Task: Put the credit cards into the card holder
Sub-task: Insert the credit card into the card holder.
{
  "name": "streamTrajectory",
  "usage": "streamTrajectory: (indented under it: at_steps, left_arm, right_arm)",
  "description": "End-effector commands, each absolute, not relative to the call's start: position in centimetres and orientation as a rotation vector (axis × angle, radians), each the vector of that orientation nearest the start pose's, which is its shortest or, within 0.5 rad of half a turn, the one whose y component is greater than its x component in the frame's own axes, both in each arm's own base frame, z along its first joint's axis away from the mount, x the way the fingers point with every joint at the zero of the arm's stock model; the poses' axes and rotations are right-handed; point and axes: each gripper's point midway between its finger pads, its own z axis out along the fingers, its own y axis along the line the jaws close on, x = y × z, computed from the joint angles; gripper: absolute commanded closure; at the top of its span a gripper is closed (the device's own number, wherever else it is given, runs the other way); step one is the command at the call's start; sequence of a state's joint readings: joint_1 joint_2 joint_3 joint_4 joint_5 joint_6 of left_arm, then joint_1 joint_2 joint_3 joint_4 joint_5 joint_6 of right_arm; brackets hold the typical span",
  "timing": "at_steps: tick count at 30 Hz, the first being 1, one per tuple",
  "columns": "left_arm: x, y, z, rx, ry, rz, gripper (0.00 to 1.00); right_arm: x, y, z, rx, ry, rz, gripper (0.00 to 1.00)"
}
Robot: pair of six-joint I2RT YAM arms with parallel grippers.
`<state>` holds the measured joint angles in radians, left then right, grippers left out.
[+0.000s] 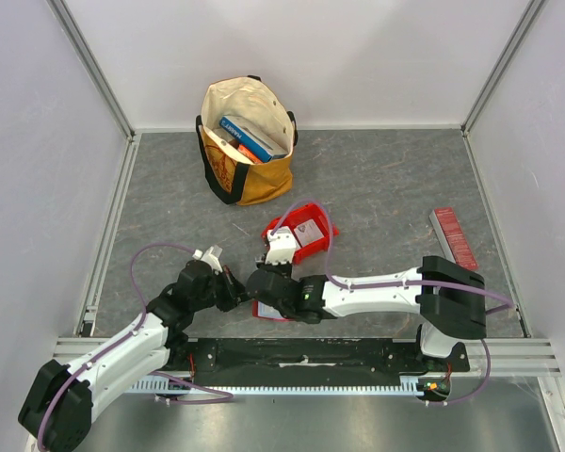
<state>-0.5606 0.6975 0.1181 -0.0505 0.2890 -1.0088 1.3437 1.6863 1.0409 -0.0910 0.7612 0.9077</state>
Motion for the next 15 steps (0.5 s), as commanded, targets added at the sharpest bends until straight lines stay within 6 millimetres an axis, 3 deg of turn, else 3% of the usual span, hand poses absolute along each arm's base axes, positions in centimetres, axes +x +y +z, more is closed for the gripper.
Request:
streamTrajectory:
  at_steps: [1,15]
  left_arm:
    - [15.2,-19.6,5.0,-0.387,2.392,-1.153,0.98]
    - [15.3,-19.6,5.0,-0.389,2.392,-1.148,0.98]
  right_arm:
    - [19.5,40.7,11.4,-0.079,2.101,0.493,1.00]
    - [19.3,39.6,10.3,-0.084,2.125,0.451,1.00]
